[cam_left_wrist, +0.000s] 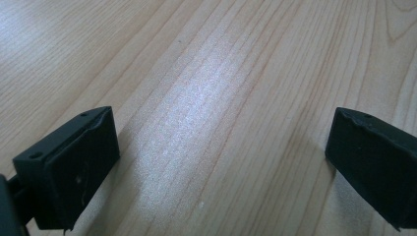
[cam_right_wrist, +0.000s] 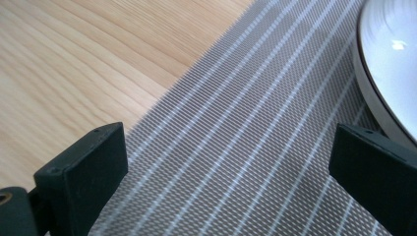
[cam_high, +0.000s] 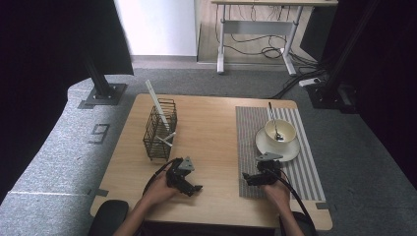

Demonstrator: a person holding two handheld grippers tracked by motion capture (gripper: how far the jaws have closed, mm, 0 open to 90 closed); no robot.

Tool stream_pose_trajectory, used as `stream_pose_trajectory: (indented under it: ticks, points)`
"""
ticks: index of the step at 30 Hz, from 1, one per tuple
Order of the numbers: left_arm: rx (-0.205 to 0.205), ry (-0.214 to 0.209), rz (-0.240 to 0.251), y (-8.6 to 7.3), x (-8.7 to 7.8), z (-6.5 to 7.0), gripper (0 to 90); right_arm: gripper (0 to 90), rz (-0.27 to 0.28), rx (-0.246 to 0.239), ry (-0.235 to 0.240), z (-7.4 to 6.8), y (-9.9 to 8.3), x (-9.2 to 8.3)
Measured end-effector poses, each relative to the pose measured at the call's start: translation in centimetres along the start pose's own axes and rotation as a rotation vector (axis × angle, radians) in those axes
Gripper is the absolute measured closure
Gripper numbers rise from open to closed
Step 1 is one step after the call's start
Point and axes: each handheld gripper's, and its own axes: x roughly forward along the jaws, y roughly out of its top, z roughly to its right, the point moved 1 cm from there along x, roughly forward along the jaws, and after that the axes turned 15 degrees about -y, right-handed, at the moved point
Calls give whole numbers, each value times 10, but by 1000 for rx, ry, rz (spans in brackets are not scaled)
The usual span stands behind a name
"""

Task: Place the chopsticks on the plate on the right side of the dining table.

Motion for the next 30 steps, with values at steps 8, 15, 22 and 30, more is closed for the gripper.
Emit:
stream_pose_trajectory:
  ticks: [8, 15, 22, 30]
  points:
    - [2, 0, -1, 0, 0, 0, 0, 0, 22, -49, 36, -11, 18, -13]
    - [-2, 0, 5, 0, 0, 0, 0, 0, 59, -71, 94, -20, 40, -26]
    - [-2, 0, 4, 0, 0, 0, 0, 0, 82, -68, 157, -28, 54, -30]
    - [-2, 0, 4, 0, 0, 0, 0, 0, 115, -80, 177, -37, 73, -36]
